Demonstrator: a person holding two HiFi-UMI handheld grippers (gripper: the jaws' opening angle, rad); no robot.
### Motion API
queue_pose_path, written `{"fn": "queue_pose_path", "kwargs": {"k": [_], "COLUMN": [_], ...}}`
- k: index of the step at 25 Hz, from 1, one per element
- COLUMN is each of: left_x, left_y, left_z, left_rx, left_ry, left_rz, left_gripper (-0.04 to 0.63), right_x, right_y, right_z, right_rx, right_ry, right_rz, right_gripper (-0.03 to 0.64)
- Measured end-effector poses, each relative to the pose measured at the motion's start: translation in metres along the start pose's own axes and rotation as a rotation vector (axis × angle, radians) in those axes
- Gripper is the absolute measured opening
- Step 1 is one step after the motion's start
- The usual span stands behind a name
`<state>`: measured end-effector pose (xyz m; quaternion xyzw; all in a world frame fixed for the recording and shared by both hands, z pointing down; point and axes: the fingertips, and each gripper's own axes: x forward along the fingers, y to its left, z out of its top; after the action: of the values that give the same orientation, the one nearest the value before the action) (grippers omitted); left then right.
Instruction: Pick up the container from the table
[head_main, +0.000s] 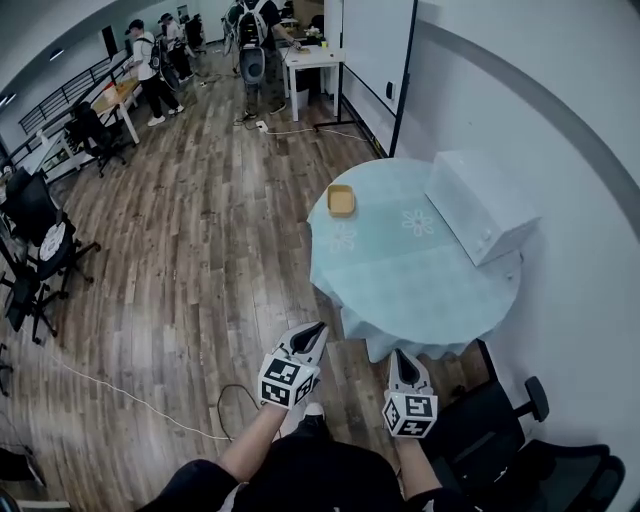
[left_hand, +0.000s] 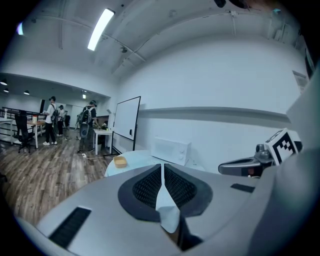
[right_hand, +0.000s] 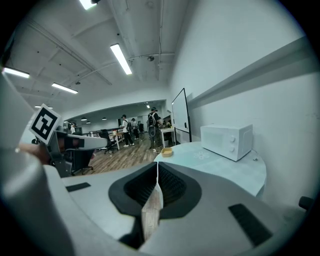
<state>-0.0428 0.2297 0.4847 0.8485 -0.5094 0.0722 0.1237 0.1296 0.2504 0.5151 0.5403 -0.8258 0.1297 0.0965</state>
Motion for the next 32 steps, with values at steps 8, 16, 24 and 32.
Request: {"fn": "queue_pose_path", "kwargs": {"k": [8, 16, 24, 32], "left_x": [0.035, 0.051, 0.073, 0.111], "left_y": [0.059, 0.094, 0.097, 0.119], "left_z": [0.012, 0.008, -0.001, 0.001], "left_rx": [0.007, 0.001, -0.008, -0.012], "left_ry": [0.011, 0.03, 0.061, 0.09], "left_rz": [-0.027, -0.05, -0.069, -0.057], "left_gripper": [0.031, 0.031, 0.031, 0.031], "right_x": [0.061, 0.085, 0.095, 0.142], "right_y": [0.004, 0.013, -0.002, -0.016], "right_z": [0.015, 0.015, 0.012, 0.021], "right_rx": [0.019, 0.032, 0.045, 0.063], "right_ry": [0.001, 0.007, 0.026, 0.032], "right_rz": [-0.04, -0.072, -0.099, -0.079], "right_gripper": [0.025, 0.025, 0.025, 0.025]}}
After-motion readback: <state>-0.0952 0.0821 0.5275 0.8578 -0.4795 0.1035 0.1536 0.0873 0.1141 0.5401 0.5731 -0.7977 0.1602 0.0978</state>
